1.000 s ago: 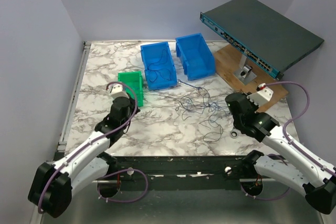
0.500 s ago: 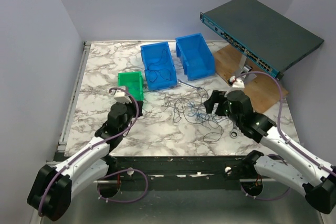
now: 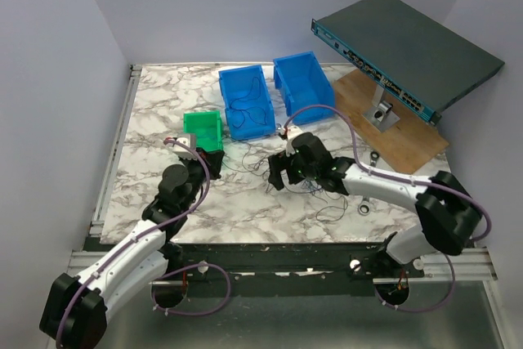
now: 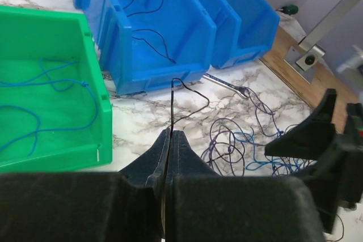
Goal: Untangle the cables
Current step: Untie the cable.
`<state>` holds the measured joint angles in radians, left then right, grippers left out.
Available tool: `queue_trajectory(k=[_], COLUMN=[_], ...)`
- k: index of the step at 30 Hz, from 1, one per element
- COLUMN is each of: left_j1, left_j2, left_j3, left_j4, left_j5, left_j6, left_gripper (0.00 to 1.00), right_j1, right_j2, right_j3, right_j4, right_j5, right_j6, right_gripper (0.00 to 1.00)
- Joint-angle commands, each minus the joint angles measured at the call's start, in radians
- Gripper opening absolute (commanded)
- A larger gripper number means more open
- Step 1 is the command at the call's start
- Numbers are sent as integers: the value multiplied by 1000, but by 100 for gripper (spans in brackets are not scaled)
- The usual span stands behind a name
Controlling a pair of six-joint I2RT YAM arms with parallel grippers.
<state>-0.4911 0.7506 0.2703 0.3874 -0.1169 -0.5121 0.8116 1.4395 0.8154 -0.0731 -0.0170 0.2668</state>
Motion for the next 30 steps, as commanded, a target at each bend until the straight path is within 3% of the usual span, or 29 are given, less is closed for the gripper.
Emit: queue_trajectory(k=[1, 10, 12, 13, 16, 19, 26, 30], left_j1=[-1, 0, -1, -1, -1, -1, -1, -1], left_j2=[-43, -69, -86, -98, -149, -214, -279, -252], left_j3=[-22, -18, -22, -24, -35, -58, -79, -64], left_j4=[-11, -46, -56, -65, -106, -167, -213, -239], left_j5=[-58, -96, -118, -132, -223, -361, -458, -483], left_j6=[-5, -14, -14, -17, -36, -91, -136, -150], left_gripper=[0, 0, 0, 0, 0, 0, 0, 0], right_j1=[9, 10, 9, 9, 8, -10, -203, -300], right_j2=[122, 332, 347, 349, 328, 249, -92, -290], right_j3=[62, 133, 122, 114, 72, -4, -241, -301], right_j4=[136, 183, 186, 179, 147, 112, 34, -80], right_j5=[146, 182, 191, 211, 343, 429, 459, 621], right_j6=[-13, 28, 38, 54, 89, 140, 360, 548], right_gripper=[95, 89, 82, 75, 30, 2, 1, 1])
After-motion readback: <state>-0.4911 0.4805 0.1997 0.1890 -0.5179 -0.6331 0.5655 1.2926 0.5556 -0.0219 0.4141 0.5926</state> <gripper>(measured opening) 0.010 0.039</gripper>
